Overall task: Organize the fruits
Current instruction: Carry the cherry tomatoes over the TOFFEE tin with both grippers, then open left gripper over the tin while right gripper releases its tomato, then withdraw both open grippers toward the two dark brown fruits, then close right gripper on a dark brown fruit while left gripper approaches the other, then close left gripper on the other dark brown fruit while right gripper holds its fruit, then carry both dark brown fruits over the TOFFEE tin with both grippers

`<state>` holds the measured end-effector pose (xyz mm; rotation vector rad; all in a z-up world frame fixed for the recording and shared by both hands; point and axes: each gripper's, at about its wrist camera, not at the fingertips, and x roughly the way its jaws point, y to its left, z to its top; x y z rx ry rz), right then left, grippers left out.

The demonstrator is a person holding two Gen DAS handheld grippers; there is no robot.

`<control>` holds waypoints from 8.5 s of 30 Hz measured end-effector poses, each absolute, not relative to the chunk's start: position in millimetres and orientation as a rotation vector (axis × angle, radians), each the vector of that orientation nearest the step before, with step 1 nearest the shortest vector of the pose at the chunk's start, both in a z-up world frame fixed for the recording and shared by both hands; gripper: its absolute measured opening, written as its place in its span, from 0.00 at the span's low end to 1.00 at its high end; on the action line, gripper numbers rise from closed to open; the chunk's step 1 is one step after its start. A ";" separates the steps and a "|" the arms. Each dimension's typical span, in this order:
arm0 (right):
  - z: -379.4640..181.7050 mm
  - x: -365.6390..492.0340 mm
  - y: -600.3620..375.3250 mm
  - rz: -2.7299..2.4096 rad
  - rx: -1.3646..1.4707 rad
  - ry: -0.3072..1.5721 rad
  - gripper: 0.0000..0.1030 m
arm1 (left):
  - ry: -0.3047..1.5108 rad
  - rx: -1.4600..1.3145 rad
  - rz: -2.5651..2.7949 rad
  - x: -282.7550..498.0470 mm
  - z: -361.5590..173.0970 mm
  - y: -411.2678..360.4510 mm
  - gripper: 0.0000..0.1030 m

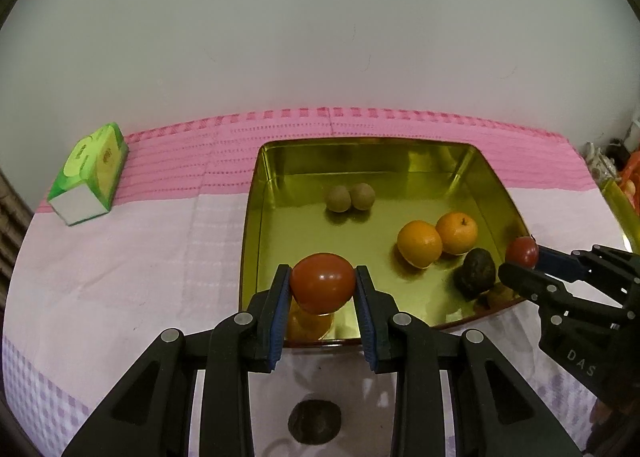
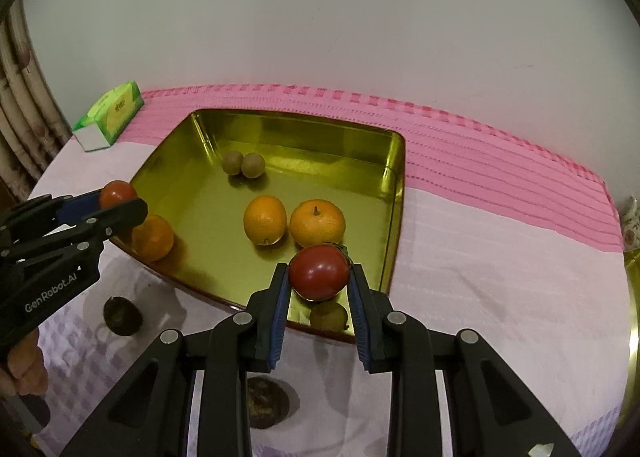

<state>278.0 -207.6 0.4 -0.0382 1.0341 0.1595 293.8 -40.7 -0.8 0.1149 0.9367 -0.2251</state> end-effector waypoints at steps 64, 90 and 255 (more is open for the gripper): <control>-21.6 155.4 -215.5 0.163 0.001 1.114 0.40 | 1.042 0.106 -0.127 155.8 -45.8 1.0 0.53; -40.1 161.4 -192.9 0.170 -0.070 1.126 0.42 | 1.021 0.087 -0.111 156.1 -58.7 12.3 0.61; 38.0 243.3 -219.9 0.130 0.006 0.966 0.35 | 0.880 0.083 -0.214 256.1 18.4 -22.4 0.33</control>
